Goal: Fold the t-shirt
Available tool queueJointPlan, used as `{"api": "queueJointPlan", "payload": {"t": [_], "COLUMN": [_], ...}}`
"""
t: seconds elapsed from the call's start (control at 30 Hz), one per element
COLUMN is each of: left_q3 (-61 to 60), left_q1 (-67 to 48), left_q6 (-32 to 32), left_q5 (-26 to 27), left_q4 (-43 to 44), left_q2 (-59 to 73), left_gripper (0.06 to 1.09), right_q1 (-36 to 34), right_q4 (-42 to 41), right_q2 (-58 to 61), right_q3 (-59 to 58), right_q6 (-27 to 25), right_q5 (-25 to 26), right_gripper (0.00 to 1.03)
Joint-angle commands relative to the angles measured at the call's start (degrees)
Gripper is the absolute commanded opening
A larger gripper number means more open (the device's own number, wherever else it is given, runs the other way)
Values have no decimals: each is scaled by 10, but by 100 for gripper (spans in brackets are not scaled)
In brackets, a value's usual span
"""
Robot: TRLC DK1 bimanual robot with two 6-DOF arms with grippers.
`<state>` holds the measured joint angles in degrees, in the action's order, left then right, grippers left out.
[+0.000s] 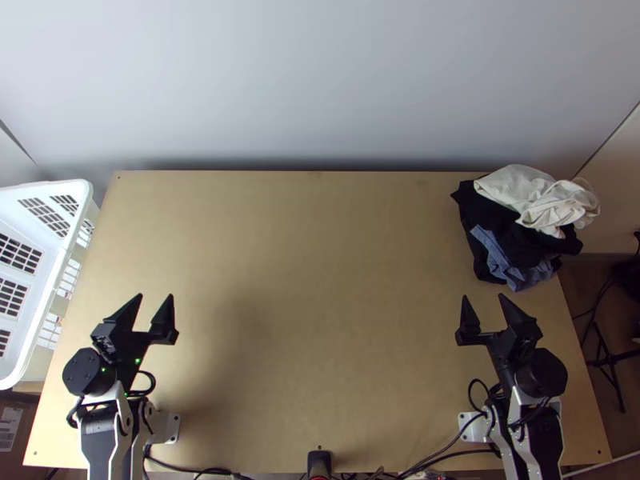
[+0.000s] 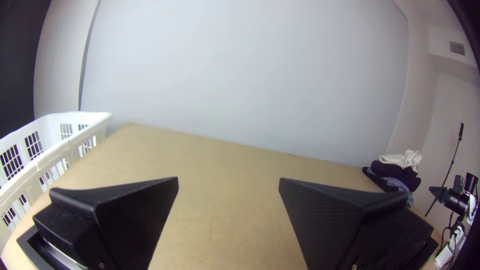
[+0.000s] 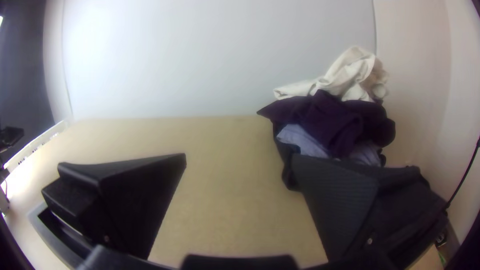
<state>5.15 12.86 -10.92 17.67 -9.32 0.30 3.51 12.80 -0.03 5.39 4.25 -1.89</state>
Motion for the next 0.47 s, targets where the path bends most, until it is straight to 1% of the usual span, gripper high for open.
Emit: {"api": "queueJointPlan", "payload": {"t": [0.0, 0.43], "left_q3": [-8, -8], "left_q1": [1, 1], "left_q6": [4, 4], "left_q5": [-41, -45], "left_q4": [-6, -6], "left_q2": [-3, -3], "left_gripper": [104, 104], "right_q1": [-1, -1], "right_q4": [2, 2], "right_q2": [-1, -1], "right_q3": [0, 0], "right_q6": [0, 0], "right_q5": [1, 1], "right_gripper": [98, 98]}}
